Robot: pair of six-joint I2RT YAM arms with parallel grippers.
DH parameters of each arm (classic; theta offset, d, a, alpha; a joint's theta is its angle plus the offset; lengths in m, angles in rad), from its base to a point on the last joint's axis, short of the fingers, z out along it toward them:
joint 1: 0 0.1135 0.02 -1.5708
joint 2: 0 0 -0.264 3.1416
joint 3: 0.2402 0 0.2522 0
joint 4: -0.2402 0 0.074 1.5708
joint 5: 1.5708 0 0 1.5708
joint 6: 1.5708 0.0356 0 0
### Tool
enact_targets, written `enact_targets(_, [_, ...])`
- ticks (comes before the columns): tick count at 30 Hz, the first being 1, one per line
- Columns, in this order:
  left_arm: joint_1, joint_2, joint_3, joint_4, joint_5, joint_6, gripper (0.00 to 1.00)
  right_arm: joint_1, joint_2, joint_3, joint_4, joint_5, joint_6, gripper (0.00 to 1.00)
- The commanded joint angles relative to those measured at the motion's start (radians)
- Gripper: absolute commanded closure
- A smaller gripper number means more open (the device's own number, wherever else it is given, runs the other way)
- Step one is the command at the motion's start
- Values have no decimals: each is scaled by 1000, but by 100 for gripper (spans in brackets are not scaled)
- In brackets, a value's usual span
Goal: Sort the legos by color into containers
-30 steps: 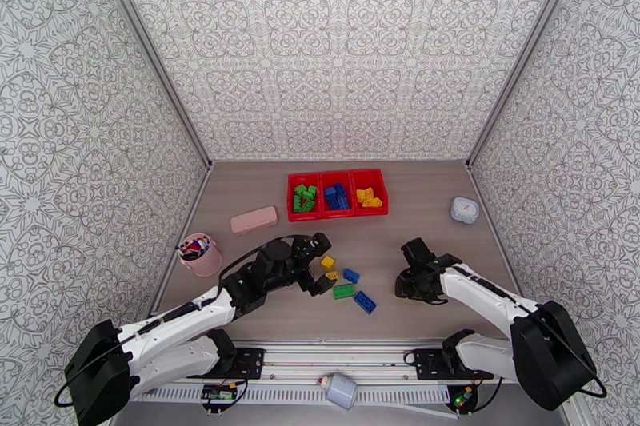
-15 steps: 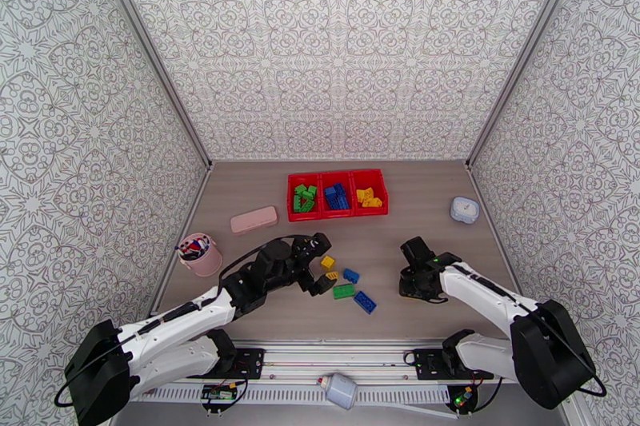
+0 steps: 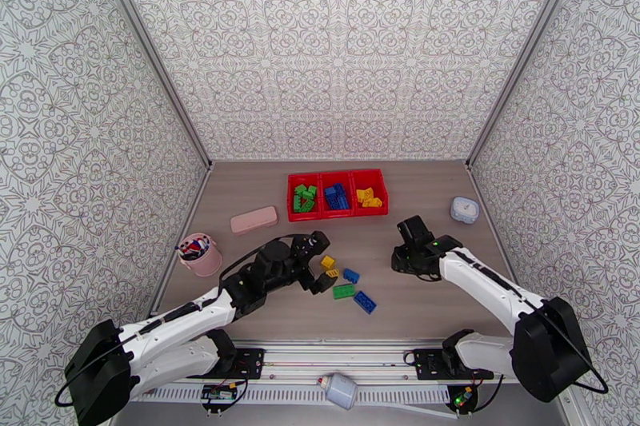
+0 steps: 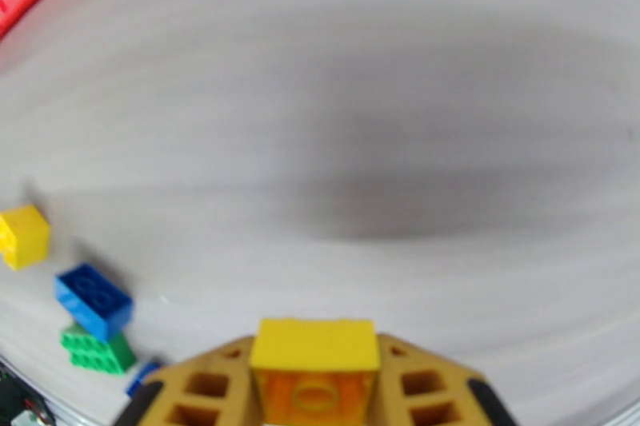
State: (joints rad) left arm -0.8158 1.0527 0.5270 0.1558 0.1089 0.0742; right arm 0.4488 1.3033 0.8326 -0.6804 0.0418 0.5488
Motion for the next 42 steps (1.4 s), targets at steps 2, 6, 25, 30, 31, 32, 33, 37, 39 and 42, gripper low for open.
enact_targets(2, [-8, 0, -8, 95, -39, -57, 0, 11, 67, 108, 103, 21, -32, 69])
enact_targets(6, [-8, 1, -9, 113, -76, -59, 0, 11, 153, 205, 163, 28, -68, 68])
enact_targets(25, [-10, 85, 44, 113, -111, -56, 0, -78, 751, 871, 212, 55, -208, 73])
enact_targets(30, [-12, 91, 48, 113, -115, -58, 0, -99, 874, 1020, 190, 53, -238, 72])
enact_targets(31, [-11, 93, 49, 111, -114, -56, 0, -103, 903, 1057, 174, 50, -245, 71])
enact_targets(32, [-12, 93, 50, 108, -113, -56, 0, -108, 931, 1097, 147, 47, -254, 70])
enact_targets(33, [-13, 93, 50, 105, -113, -56, 1, -111, 953, 1130, 127, 43, -263, 70])
enact_targets(37, [-13, 93, 52, 97, -113, -53, 0, -113, 1005, 1208, 95, 43, -283, 69])
enact_targets(39, [-14, 95, 51, 97, -114, -49, 0, -113, 1008, 1223, 87, 35, -288, 67])
enact_targets(42, [-14, 92, 55, 91, -114, -44, 0, -113, 986, 1218, 81, 20, -291, 55])
